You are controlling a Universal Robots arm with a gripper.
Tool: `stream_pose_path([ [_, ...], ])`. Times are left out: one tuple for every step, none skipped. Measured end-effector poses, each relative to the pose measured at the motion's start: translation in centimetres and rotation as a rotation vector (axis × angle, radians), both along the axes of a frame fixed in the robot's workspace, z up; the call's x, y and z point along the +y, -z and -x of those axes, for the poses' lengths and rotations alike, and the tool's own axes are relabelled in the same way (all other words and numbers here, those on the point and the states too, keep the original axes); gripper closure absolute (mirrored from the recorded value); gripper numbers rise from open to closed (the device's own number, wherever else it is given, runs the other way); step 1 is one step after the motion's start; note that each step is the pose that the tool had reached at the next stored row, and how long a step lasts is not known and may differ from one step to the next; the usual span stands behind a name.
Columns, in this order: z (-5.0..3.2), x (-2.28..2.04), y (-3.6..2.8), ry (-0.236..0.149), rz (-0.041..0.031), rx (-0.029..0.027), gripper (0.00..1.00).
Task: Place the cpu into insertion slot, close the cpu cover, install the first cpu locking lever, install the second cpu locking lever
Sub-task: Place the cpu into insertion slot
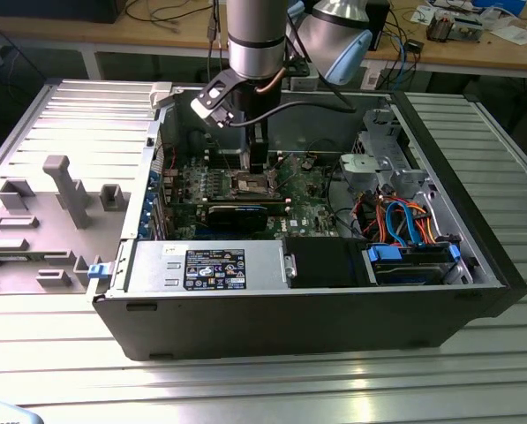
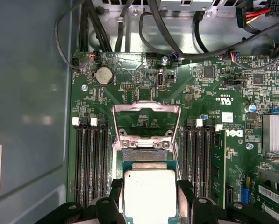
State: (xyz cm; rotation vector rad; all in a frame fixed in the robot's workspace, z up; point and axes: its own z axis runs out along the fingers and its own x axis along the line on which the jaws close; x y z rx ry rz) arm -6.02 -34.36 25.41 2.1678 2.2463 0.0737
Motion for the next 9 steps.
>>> stream_pose_path([
  [0.0, 0.0, 0.04, 0.0, 0.0, 0.0, 0.46],
  [0.0, 0.0, 0.09, 0.0, 0.0, -0.0001, 0.46],
  [0.0, 0.0, 0.15, 0.0, 0.0, -0.0001, 0.46],
  [0.0, 0.0, 0.21, 0.0, -0.0001, -0.0001, 0.46],
  [0.0, 0.0, 0.24, 0.0, -0.0001, -0.0001, 0.46],
  [0.01, 0.0, 0.29, 0.0, -0.0001, -0.0001, 0.46],
  [0.01, 0.0, 0.34, 0.0, 0.0, 0.0, 0.46],
  [0.01, 0.0, 0.38, 0.0, 0.0, -0.0001, 0.46],
  [0.01, 0.0, 0.42, 0.0, 0.0, 0.0, 0.46],
])
